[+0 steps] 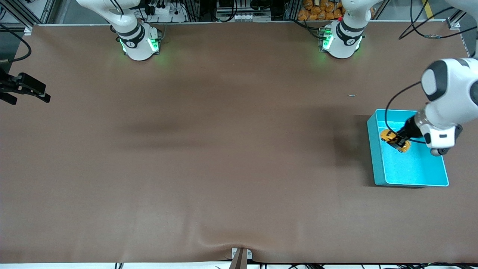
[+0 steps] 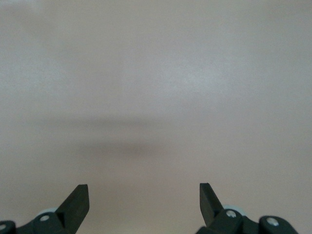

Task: Wind and store yellow beetle car
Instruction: 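Lift the car into the turquoise bin and open the left gripper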

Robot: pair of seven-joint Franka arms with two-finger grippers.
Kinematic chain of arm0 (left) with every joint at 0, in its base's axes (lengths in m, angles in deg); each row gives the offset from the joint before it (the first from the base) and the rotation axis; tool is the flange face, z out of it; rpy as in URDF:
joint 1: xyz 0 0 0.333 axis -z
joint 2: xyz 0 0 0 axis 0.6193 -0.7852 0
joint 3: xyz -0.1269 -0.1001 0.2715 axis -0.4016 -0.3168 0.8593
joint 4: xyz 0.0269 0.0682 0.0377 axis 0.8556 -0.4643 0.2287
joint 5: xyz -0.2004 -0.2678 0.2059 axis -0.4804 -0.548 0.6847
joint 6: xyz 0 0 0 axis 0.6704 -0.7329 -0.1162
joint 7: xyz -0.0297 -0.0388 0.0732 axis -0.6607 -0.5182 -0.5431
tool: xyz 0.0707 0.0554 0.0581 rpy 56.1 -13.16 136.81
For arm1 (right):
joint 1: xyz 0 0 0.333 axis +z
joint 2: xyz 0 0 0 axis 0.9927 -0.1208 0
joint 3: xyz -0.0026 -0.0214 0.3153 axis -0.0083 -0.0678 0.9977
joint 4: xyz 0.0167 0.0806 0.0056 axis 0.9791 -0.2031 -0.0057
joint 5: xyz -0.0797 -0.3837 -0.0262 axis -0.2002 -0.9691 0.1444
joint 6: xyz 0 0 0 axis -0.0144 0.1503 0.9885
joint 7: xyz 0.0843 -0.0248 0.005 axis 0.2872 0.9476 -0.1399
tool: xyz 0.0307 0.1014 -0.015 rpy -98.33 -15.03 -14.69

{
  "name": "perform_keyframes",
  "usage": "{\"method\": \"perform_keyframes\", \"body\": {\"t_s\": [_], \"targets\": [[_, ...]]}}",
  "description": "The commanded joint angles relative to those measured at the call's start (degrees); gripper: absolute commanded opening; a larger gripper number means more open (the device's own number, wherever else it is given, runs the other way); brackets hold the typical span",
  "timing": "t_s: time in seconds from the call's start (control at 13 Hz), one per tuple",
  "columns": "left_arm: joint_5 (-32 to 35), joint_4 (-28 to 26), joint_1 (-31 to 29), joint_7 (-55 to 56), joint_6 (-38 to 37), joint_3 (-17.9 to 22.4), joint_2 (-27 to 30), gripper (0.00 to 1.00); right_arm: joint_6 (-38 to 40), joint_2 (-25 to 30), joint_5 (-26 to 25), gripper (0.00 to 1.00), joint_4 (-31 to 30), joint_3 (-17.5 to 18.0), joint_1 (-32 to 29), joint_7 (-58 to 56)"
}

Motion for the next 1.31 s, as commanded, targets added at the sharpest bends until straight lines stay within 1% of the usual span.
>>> {"method": "perform_keyframes", "body": {"t_s": [0.0,0.08,0.23,0.31,0.46,0.54,0.69,1.0,1.08,1.15,1.23], "targets": [[2.79,3.9,-3.66,-13.81,-0.94,-0.75,-4.89,0.0,0.29,0.71,-0.89,1.0,-0.22,-0.54,0.77,0.4],[4.88,4.42,-3.84,-18.47,-0.32,-0.75,-6.47,0.0,0.29,0.62,-0.89,1.0,-0.22,-0.54,0.77,0.4],[11.89,4.95,-4.72,-24.2,0.9,-0.75,-9.46,0.0,0.29,0.53,-0.89,1.0,-0.22,-0.54,0.86,0.66],[13.41,4.95,-5.42,-27.28,1.17,-0.75,-10.69,0.0,0.29,0.36,-0.89,1.0,-0.22,-0.54,1.03,0.75],[13.69,4.78,-7.35,-35.79,3.01,-0.75,-13.07,0.0,0.46,0.36,-0.89,1.0,-0.22,-0.54,0.95,0.84],[13.69,4.69,-8.84,-38.53,4.07,-0.83,-14.12,0.0,0.46,0.36,-0.89,1.0,-0.22,-0.54,1.03,0.84],[13.78,4.78,-9.47,-43.02,5.83,-0.75,-15.88,0.0,0.55,0.36,-0.89,1.0,-0.22,-0.54,1.21,0.84],[15.09,4.95,-10.26,-45.76,7.85,-0.75,-18.43,0.0,0.55,0.27,-0.89,1.0,-0.31,-0.45,1.3,0.84],[15.18,4.95,-10.26,-45.85,7.86,-0.75,-18.7,0.03,0.55,0.27,-0.89,1.0,-0.31,-0.37,1.3,0.84],[15.18,4.95,-10.35,-45.85,7.86,-0.75,-18.53,0.51,0.55,0.27,-0.89,1.0,-0.31,-0.36,1.3,0.75],[15.18,4.95,-10.26,-45.94,7.77,-0.75,-18.0,0.94,0.47,0.27,-0.89,1.0,-0.31,-0.36,1.3,0.75]]}}
